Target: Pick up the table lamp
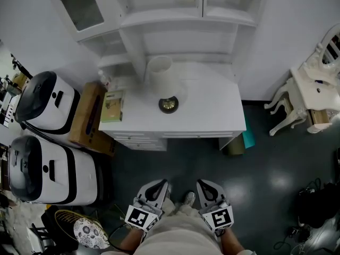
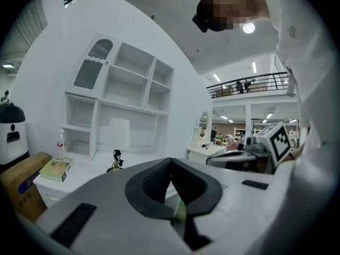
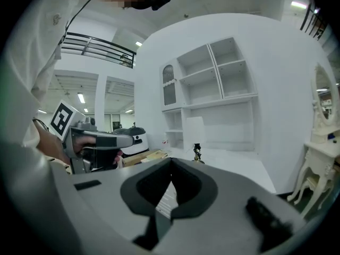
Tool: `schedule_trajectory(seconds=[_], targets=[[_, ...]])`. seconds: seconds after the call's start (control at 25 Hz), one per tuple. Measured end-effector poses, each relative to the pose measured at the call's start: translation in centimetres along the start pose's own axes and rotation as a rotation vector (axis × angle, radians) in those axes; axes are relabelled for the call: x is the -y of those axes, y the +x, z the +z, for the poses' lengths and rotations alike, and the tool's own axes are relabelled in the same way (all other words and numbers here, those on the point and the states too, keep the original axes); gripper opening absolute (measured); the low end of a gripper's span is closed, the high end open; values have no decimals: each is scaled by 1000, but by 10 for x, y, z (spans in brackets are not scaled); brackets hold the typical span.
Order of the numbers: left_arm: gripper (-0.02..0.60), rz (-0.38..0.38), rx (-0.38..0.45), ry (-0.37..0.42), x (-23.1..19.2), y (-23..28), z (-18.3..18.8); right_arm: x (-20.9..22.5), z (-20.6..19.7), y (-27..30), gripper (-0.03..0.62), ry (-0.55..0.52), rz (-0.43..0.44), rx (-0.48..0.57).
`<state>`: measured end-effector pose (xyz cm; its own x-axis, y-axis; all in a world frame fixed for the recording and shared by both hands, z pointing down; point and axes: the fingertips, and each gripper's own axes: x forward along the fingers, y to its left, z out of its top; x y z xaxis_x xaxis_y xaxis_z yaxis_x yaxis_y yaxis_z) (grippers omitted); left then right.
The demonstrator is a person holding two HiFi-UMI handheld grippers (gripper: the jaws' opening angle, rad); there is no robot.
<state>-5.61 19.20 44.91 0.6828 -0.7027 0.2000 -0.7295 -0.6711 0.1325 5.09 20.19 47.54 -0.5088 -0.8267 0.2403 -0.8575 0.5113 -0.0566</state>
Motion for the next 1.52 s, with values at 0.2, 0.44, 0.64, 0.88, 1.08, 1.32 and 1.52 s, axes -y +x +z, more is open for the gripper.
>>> schedule_trajectory(seconds=[0.2, 0.44, 0.64, 0.88, 1.08, 1.32, 1.52], targets=[[8, 8, -15, -7, -4, 13, -2, 13, -3, 7, 12, 16, 1, -11], [8, 5, -1, -13, -32, 38, 2, 27, -2, 29, 12, 15, -15, -8], [8, -21, 15, -7, -60, 67, 16, 46, 15, 59, 12, 5, -56, 6], [8, -29, 20, 6, -114, 99, 33, 59, 39, 111, 12, -22, -72, 4], [8, -32, 5, 16, -163, 119, 40, 61, 56, 159, 12, -24, -83, -8], [8, -57, -6, 0, -222, 139, 38, 58, 60, 213, 12, -22, -110, -52], [8, -107, -15, 12, -257, 161, 32, 59, 60, 245, 12, -22, -133, -82]])
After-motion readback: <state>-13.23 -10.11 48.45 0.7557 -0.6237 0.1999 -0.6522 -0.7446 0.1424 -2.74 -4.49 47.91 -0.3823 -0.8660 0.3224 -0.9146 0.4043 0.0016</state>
